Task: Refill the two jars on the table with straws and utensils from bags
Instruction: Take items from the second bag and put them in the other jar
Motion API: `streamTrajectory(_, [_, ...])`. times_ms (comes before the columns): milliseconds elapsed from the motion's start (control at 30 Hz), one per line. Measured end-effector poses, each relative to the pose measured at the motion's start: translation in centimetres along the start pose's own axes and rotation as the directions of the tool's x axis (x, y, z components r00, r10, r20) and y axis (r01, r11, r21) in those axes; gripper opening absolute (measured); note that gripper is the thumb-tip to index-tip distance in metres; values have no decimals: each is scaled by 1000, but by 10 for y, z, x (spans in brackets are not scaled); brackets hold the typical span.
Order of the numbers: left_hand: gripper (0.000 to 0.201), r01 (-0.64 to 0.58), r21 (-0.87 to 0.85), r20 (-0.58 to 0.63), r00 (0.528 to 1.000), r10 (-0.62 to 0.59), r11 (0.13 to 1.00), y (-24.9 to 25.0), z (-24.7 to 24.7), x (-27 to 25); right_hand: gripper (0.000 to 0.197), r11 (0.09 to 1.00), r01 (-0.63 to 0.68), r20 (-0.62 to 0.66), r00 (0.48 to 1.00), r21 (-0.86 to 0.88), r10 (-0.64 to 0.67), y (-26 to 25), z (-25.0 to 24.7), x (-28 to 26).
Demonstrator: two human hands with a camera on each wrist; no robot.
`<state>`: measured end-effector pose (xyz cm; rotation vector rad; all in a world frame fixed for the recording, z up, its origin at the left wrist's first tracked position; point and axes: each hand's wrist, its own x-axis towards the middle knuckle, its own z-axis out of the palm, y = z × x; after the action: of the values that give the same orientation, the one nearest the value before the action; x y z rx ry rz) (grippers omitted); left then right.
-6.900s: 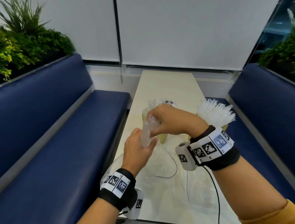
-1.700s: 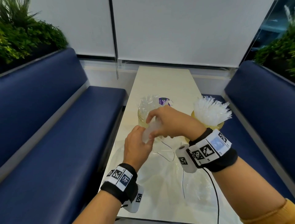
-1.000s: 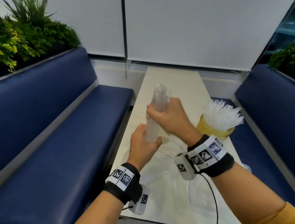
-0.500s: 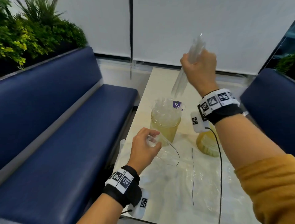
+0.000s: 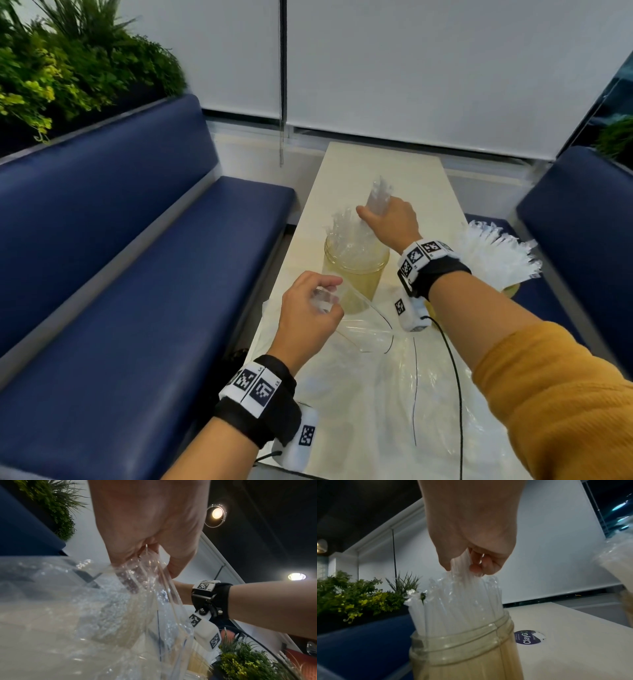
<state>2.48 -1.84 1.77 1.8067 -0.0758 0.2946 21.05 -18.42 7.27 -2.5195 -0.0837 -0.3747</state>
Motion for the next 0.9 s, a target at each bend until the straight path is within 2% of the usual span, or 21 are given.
streamTrajectory(100, [32, 1, -8, 12, 1000, -1, 1000, 2, 2, 0, 50, 997, -58, 109, 992, -42, 62, 1, -2, -2])
streamTrajectory(200, [31, 3, -26, 21, 1000, -3, 1000, 4, 3, 0, 56, 997, -32, 179, 983, -75, 45, -2, -7, 4])
streamTrajectory(300, [30, 3, -41, 20, 1000, -2, 999, 4, 2, 1, 63, 1000, 25, 48, 999, -3, -25, -6, -13, 6])
streamTrajectory(367, [30, 11, -44, 22, 1000, -10, 999, 4, 2, 1, 78, 983, 148, -81, 987, 109, -140, -11, -17, 8])
streamTrajectory(433, [30, 17, -47, 25, 1000, -16, 999, 2, 2, 2, 80, 930, 356, -189, 923, 88, -335, -20, -23, 12])
streamTrajectory(467, [30, 19, -49, 25, 1000, -18, 999, 2, 2, 2, 73, 897, 442, -208, 880, 25, -427, -23, -25, 16])
streamTrajectory(533, [29, 20, -50, 21, 1000, -19, 999, 2, 2, 3, 52, 850, 516, -145, 837, -109, -527, -27, -23, 21])
streamTrajectory(633, [28, 10, -37, 10, 1000, -10, 999, 2, 2, 5, 45, 867, 465, 130, 885, -179, -447, -14, -6, 12])
streamTrajectory(700, [28, 8, -28, 7, 1000, -8, 1000, 2, 1, 5, 46, 859, 470, 237, 874, -201, -423, -3, 6, 2])
streamTrajectory(767, [28, 9, -19, 7, 1000, -8, 1000, 1, 0, 6, 44, 839, 494, 170, 869, -228, -465, 0, 9, 0])
streamTrajectory(833, [28, 12, -6, 8, 1000, -12, 1000, -1, -1, 6, 44, 851, 458, -16, 879, -256, -477, -10, 4, 7])
streamTrajectory(900, [28, 18, 2, 10, 1000, -18, 1000, -2, -2, 6, 43, 872, 437, -103, 879, -222, -466, -23, -3, 17])
